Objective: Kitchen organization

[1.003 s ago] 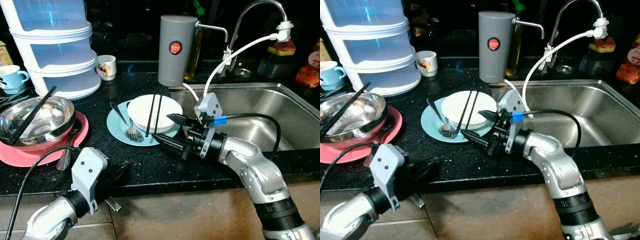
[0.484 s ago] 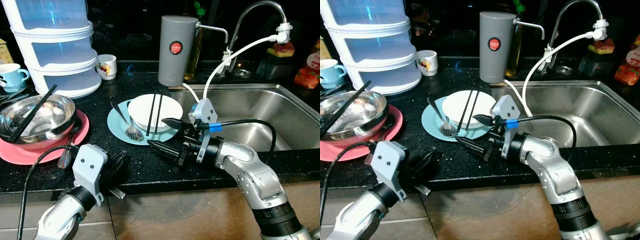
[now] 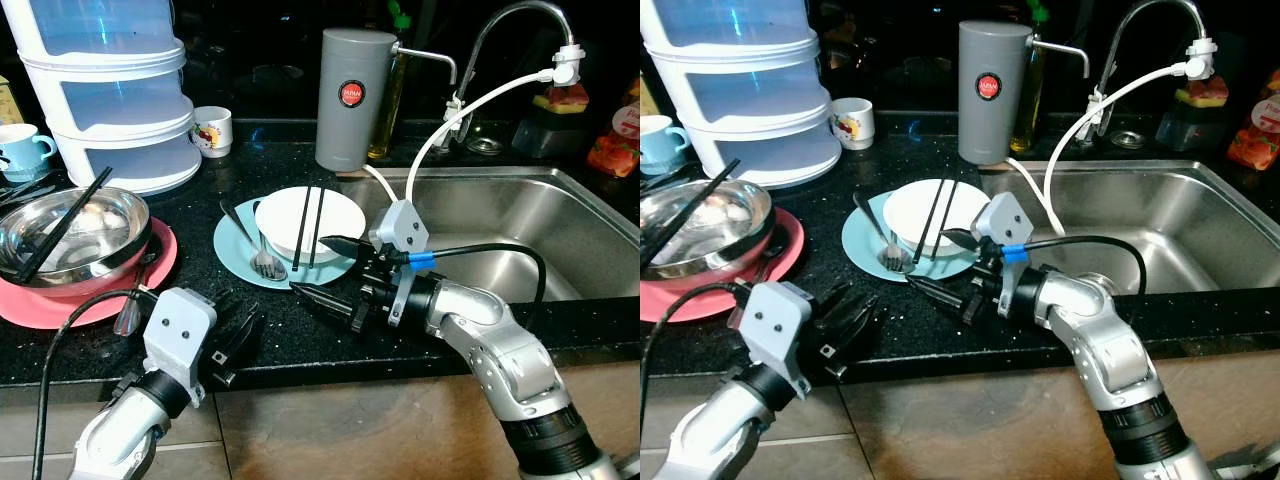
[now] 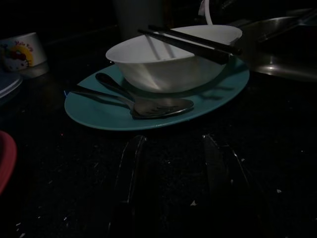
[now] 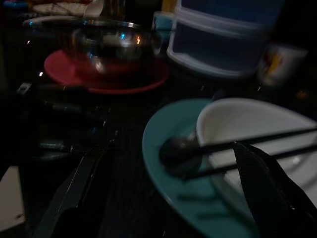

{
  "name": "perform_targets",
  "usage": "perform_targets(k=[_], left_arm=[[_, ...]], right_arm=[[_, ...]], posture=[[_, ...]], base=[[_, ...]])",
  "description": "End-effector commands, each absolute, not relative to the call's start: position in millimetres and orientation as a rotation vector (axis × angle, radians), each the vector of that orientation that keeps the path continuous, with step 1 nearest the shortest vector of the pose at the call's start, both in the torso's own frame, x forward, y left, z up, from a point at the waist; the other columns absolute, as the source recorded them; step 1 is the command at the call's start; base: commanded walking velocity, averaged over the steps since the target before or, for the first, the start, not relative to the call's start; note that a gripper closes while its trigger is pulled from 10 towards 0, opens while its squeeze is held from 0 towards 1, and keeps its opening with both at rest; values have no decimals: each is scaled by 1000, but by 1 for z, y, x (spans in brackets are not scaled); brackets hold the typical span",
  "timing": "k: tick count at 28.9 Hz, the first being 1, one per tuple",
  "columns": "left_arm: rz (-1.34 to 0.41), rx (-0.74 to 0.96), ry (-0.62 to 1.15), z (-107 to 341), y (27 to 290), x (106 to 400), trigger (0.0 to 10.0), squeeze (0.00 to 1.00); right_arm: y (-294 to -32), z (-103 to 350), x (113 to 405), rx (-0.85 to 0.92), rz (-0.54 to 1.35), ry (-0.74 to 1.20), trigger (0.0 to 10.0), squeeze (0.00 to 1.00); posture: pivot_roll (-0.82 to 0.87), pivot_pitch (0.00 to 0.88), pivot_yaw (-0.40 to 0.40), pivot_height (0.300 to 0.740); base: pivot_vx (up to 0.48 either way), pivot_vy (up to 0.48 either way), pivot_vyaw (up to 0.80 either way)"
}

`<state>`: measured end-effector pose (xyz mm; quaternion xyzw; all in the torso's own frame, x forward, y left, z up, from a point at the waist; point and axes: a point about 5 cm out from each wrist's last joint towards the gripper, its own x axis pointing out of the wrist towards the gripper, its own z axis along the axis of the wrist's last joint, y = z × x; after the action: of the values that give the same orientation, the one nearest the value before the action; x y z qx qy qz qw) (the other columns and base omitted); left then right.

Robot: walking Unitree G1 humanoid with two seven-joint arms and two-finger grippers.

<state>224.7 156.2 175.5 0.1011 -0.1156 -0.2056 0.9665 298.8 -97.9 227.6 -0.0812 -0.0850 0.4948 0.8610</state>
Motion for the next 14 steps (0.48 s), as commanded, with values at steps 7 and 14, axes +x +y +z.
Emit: perform_targets(k=[7,14], left_arm=[[-404,205,-196,167,159,223,10000,0],[-436,196,-188,166,156,220,10000,0]], right_arm=[[-88,238,289,-263,1049,-381,10000,0],[-91,228,285,-448,1057,-432,10000,0]], posture=[[45,54,-71,740],[45,54,-73,740]], base=[[0,0,0],[0,0,0]])
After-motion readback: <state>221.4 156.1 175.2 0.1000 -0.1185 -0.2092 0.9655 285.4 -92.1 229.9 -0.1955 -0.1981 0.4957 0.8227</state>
